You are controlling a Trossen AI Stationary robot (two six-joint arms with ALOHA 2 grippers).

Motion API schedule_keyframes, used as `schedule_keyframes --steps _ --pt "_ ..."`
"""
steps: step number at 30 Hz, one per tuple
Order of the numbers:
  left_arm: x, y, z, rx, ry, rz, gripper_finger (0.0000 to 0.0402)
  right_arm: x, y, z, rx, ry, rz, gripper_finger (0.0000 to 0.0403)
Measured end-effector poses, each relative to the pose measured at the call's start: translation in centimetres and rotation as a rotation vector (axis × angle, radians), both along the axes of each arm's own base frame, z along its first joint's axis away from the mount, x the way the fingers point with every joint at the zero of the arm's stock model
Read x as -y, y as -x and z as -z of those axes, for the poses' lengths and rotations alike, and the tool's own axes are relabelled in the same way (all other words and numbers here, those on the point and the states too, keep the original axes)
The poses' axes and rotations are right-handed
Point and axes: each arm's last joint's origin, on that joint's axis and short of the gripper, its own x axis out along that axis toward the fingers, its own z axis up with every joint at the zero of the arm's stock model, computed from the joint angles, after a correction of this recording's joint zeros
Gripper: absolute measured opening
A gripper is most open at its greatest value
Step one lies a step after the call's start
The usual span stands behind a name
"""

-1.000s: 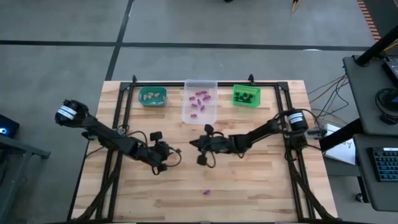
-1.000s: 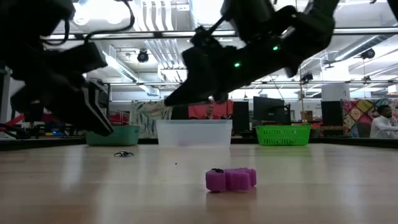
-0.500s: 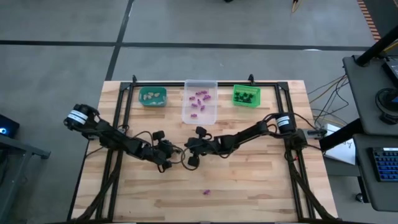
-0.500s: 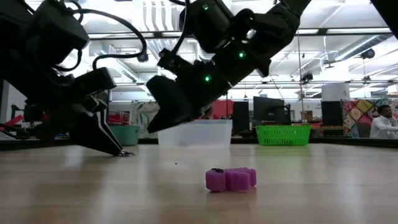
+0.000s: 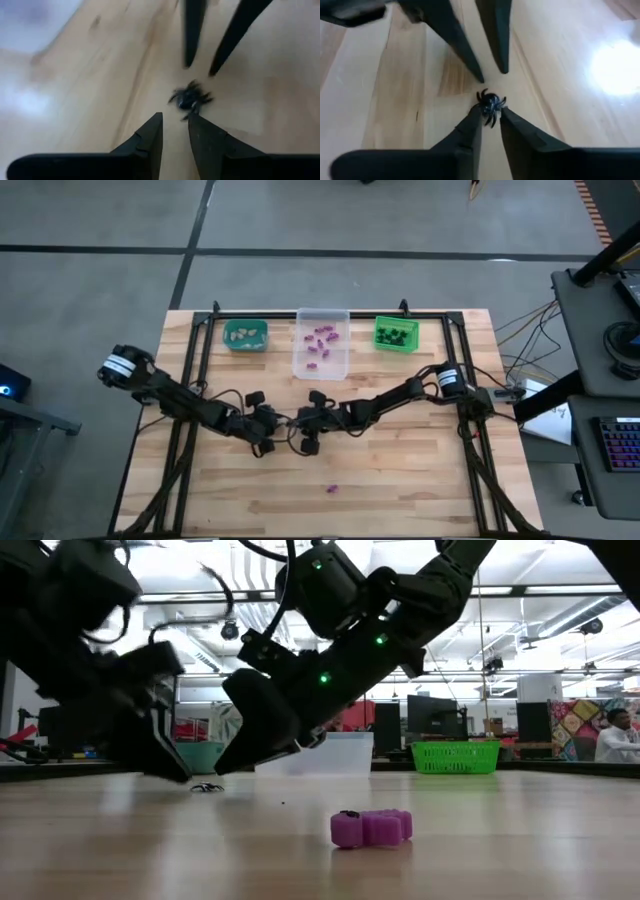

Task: Sort Halloween decoration
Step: Put the black spider toy into the green bin

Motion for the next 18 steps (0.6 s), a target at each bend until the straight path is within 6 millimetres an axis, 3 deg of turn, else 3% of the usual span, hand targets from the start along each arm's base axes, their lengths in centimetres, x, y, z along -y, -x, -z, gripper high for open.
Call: schedule_keyframes --steps 7,18 --pt "0.0 -0.1 -1.3 0.053 -0.029 0.041 0.0077 0.0 -0.3 -0.5 0.016 0.004 -0.003 0.0113" --pt "0.0 -0.9 1.1 0.018 -0.061 0.007 0.0077 0.3 -0.2 -0.4 0.002 -0.021 0.021 0.0140"
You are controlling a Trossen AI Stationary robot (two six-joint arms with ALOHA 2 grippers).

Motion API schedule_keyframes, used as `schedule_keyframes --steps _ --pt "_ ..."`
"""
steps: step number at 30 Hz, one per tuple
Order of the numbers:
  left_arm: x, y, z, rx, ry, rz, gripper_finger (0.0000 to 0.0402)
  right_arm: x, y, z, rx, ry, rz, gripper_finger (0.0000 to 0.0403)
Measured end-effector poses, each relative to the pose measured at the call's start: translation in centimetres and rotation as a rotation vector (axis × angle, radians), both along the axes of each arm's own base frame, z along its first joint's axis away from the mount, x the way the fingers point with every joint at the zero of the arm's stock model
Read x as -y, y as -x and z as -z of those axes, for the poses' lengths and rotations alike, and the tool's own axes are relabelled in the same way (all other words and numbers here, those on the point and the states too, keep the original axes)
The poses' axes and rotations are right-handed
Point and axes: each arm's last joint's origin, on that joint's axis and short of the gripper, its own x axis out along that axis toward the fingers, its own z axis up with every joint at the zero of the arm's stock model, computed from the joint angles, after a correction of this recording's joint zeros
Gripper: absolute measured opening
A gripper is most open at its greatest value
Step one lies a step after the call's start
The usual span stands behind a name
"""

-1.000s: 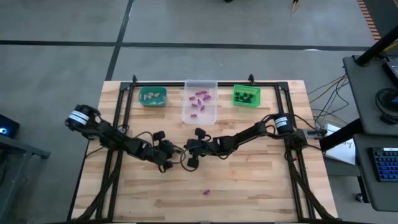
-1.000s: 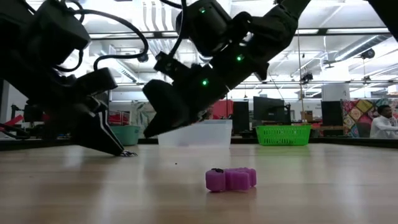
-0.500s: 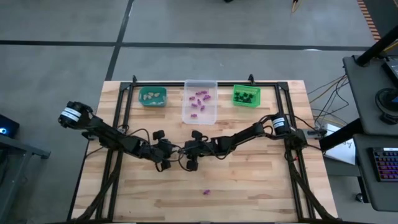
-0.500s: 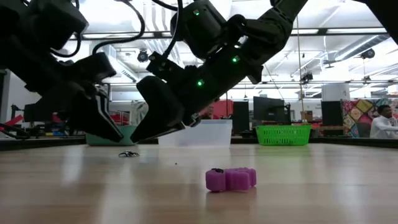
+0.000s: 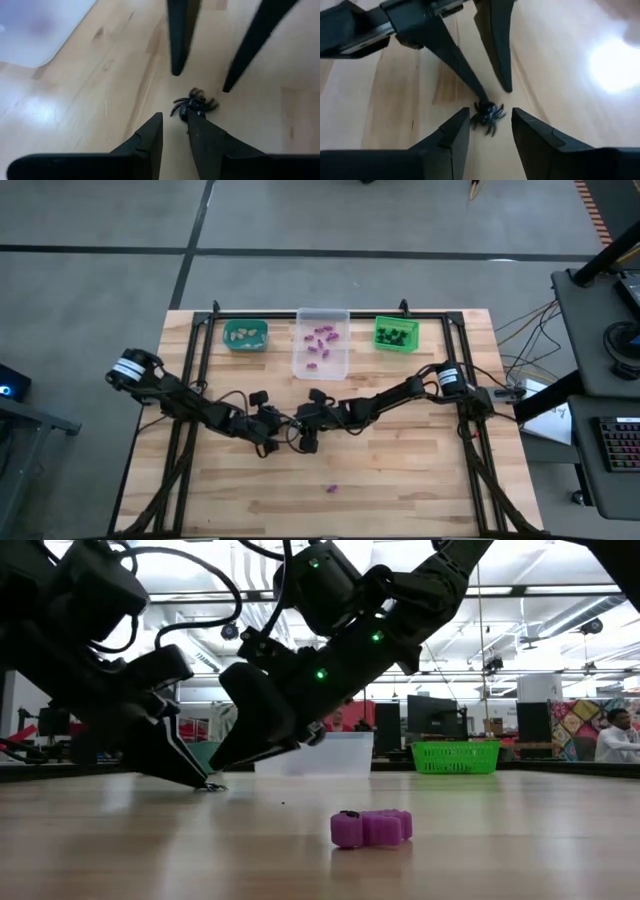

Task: Sort Halloween decoration
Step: Put the black spider toy into the green bin

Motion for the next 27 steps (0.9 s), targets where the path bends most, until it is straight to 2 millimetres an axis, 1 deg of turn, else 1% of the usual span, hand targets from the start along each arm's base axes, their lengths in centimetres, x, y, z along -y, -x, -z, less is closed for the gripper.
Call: schedule_keyframes --steps 5,9,15,19,24,27 --pt "0.0 0.0 0.7 -0.008 0.021 -0.045 0.0077 0.1 0.4 0.5 -0.056 -0.044 0.030 0.0155" --pt "-0.1 0.0 1.0 -0.017 0.030 -0.059 0.0077 0.1 0.2 0.8 -0.046 -0.044 0.030 0.0175" --pt "0.0 0.0 1.0 -0.008 0.041 -0.059 0.0077 0.7 -0.2 2.0 -0.025 -0.038 0.046 0.0191" --pt "0.0 -0.1 0.7 0.005 0.048 -0.051 0.0077 1.2 -0.2 2.7 -0.046 -0.002 0.030 0.0183" --pt "0.0 0.0 0.6 0.005 0.045 -0.038 0.0077 2.4 -0.4 2.8 -0.062 0.086 -0.056 0.0160" --pt "0.0 0.0 0.4 0.007 0.043 -0.036 0.0077 3.4 -0.5 2.9 -0.064 0.050 -0.128 0.0140"
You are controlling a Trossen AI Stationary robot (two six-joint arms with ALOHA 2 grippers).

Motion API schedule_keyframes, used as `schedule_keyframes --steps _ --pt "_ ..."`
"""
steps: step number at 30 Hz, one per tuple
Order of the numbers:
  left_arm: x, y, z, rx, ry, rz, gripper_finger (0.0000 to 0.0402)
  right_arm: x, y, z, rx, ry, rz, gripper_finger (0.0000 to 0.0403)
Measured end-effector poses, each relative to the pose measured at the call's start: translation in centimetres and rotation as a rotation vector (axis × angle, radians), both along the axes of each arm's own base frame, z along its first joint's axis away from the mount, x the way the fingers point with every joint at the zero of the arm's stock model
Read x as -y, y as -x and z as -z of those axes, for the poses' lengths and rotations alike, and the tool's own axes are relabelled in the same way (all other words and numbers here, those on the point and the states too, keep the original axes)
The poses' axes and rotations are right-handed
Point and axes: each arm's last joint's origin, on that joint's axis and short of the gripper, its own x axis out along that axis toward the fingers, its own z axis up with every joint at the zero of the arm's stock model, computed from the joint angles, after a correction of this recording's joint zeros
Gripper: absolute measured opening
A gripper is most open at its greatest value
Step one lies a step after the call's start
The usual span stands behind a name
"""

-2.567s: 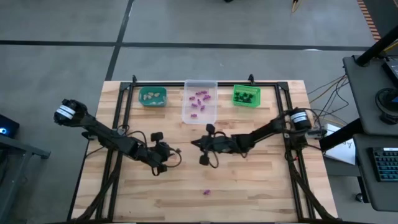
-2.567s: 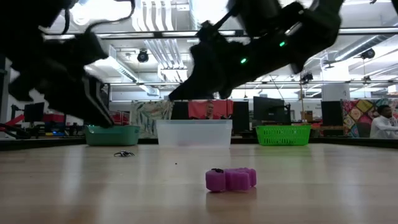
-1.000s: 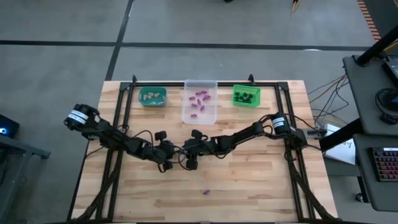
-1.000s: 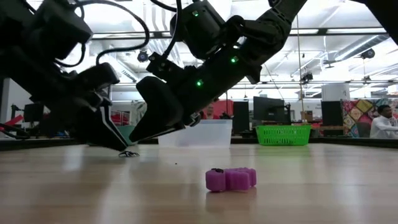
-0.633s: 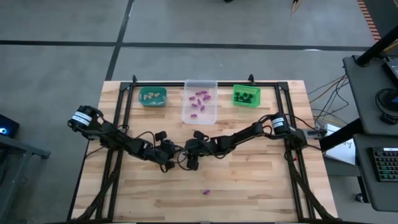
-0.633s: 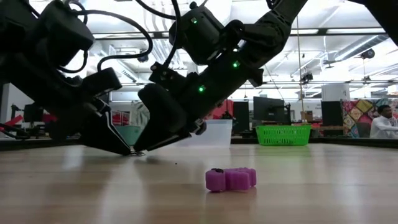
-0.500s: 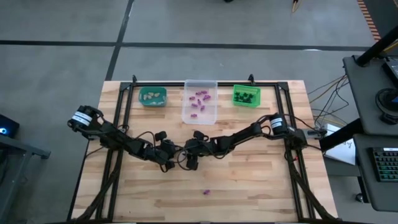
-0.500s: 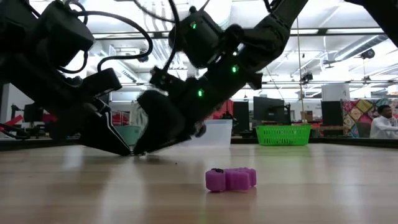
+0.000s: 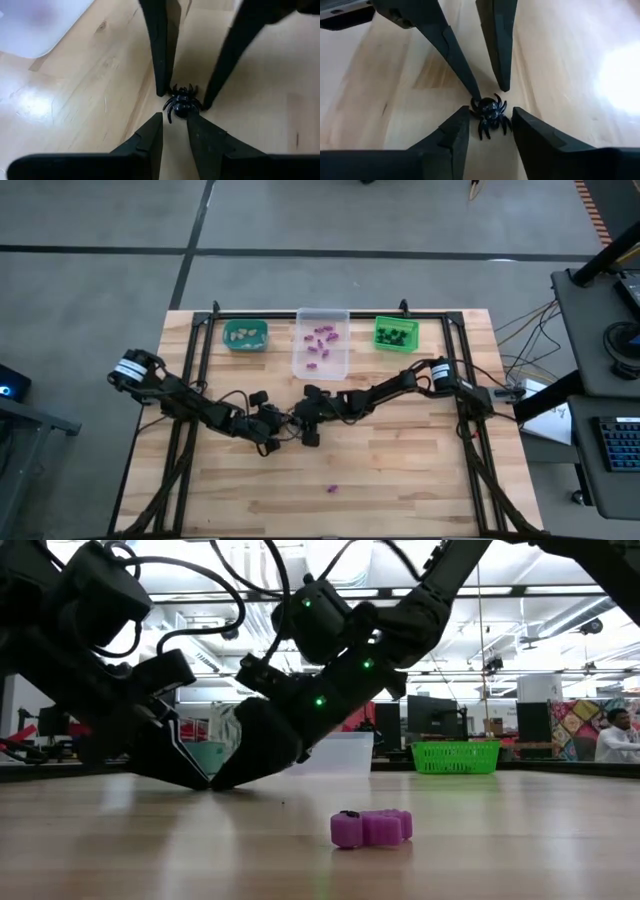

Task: Sort Halloween decoration
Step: Put the black spider toy into the green bin

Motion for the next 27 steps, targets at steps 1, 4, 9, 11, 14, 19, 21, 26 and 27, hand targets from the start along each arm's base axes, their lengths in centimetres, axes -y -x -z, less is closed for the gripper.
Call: schedule_keyframes --steps 1,4,9,11,14,19,21,26,27 --pt "0.0 0.0 -0.1 0.002 0.001 0.001 0.0077 0.4 0.0 0.0 -0.002 -0.029 -0.027 0.0133" --pt "0.0 0.1 -0.3 0.005 0.007 0.006 0.0077 0.9 0.0 0.2 -0.008 -0.077 -0.092 0.0109" --pt "0.1 0.0 -0.6 0.008 0.001 0.020 0.0077 0.9 0.1 0.2 -0.010 -0.068 -0.127 0.0067" --pt "0.2 -0.2 -0.8 0.020 0.004 0.021 0.0077 0.9 0.0 0.3 -0.009 -0.073 -0.134 0.0053" --pt "0.3 -0.5 -1.2 0.024 0.002 0.025 0.0077 0.9 0.0 0.3 -0.001 -0.072 -0.133 0.0039" --pt "0.4 -0.7 -2.7 -0.032 -0.019 0.029 0.0077 0.8 -0.1 0.1 0.029 -0.071 -0.137 0.0025" --pt "0.4 -0.5 -3.4 -0.071 -0.031 0.027 0.0077 0.8 -0.1 -0.1 0.035 -0.071 -0.137 0.0019" --pt "0.3 0.1 -5.6 -0.113 -0.048 0.027 0.0077 0.8 -0.1 -0.5 0.044 -0.074 -0.135 0.0009" --pt "0.2 0.3 -6.0 -0.114 -0.050 0.025 0.0077 0.8 -0.1 -0.7 0.045 -0.077 -0.133 0.0009"
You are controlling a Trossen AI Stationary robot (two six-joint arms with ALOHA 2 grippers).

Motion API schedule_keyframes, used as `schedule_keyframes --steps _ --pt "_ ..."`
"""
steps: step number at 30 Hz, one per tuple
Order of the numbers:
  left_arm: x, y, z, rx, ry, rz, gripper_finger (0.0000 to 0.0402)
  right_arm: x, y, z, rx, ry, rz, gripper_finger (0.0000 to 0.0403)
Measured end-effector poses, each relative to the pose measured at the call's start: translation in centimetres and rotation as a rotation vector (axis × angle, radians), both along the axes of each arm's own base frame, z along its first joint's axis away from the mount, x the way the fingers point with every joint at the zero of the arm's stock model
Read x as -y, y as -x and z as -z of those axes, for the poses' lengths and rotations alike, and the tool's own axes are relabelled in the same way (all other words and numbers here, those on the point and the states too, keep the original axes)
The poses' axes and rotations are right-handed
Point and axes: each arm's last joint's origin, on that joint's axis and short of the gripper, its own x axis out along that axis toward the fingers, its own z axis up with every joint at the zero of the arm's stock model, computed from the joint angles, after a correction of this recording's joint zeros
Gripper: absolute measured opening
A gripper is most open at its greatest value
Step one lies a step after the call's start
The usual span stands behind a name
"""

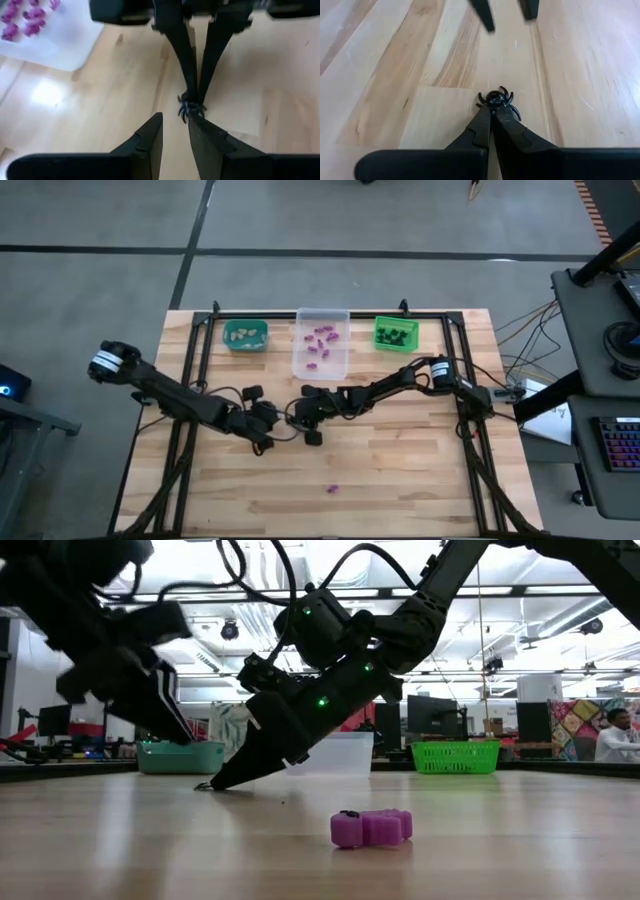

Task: Sort Halloween decoration
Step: Put the black spider toy into the green bin

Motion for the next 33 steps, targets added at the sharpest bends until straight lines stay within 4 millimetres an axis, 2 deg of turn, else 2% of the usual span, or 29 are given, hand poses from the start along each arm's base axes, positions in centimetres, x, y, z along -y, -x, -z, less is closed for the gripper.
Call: schedule_keyframes --steps 6,21,26,33 --pt "-0.3 0.8 -1.5 0.063 0.024 0.001 0.0077 -0.1 0.1 -0.9 0.000 -0.005 0.005 0.0009" --pt "0.7 0.5 -0.6 0.069 0.049 0.009 0.0077 -0.2 1.0 -4.3 -0.023 -0.023 0.015 0.0008" --pt "1.5 -0.1 0.2 0.091 0.061 0.029 0.0077 -0.6 1.3 -4.5 -0.054 -0.007 -0.006 0.0008" --pt "2.3 -1.1 2.7 0.068 0.034 0.031 0.0077 -0.9 1.5 -3.9 -0.065 -0.013 -0.006 0.0009"
